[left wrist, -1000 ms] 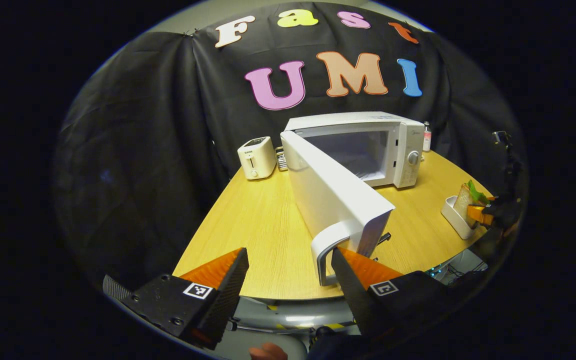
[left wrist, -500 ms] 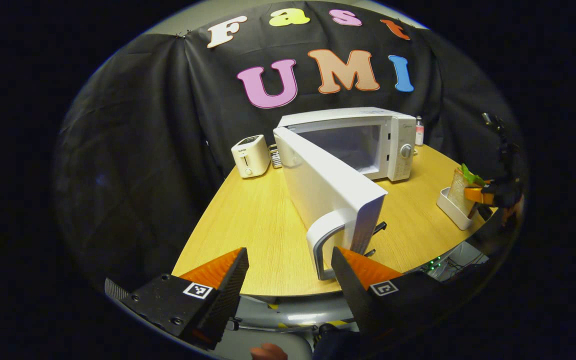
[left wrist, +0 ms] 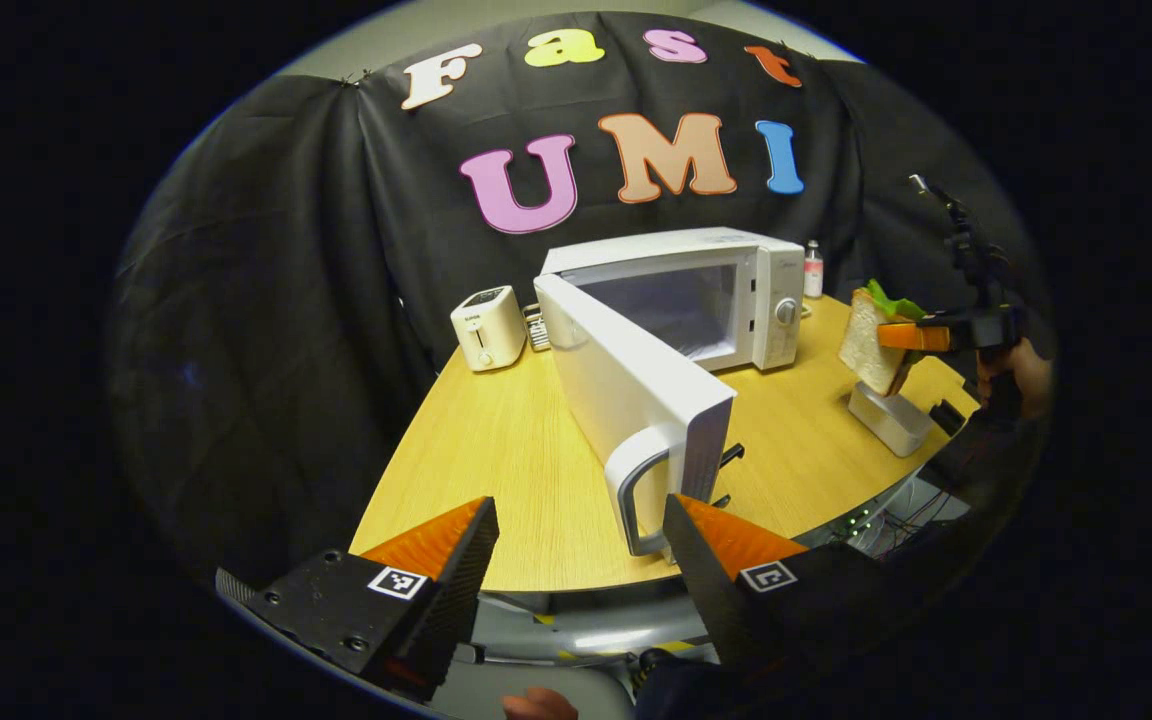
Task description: Open the microwave oven with the left hand, put the food in, and close the microwave oven.
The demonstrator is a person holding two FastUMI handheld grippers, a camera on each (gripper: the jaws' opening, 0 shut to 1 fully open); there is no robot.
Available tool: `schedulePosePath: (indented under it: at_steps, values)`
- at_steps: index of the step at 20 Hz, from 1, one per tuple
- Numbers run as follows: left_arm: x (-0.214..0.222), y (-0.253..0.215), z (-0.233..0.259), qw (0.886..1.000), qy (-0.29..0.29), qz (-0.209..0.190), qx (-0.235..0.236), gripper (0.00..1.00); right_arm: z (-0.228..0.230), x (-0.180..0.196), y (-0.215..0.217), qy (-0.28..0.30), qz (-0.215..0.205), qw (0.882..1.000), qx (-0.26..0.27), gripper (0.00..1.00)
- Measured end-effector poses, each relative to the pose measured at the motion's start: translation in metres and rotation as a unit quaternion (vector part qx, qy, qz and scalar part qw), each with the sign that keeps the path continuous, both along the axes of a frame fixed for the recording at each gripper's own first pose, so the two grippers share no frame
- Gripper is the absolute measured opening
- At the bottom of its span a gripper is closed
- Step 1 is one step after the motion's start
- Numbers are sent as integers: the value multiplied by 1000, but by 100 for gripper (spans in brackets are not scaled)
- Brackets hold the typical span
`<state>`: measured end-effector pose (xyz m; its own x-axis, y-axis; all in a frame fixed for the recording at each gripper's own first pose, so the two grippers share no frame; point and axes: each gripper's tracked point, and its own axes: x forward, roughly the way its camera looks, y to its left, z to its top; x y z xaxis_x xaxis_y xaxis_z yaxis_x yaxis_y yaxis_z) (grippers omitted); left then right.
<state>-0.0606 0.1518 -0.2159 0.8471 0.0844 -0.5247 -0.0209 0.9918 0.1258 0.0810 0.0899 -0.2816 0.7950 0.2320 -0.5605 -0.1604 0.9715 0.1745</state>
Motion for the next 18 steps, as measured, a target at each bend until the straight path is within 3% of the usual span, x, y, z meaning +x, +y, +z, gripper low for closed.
schedulePosePath:
  at_steps: [1,2,7,14,18]
  values:
    - [2,2,7,1000,-7,1,-1,98,4,3,10,-2,5,1000,11,29]
    - [2,8,15,1000,-14,6,2,98,7,6,21,-2,11,1000,20,35]
    - [18,40,71,995,-83,49,3,98,11,18,66,-6,42,998,37,35]
    - [55,59,131,975,-197,98,-7,100,14,47,124,-10,67,996,59,35]
    - [79,44,150,968,-234,82,-32,97,13,70,164,-7,68,993,98,35]
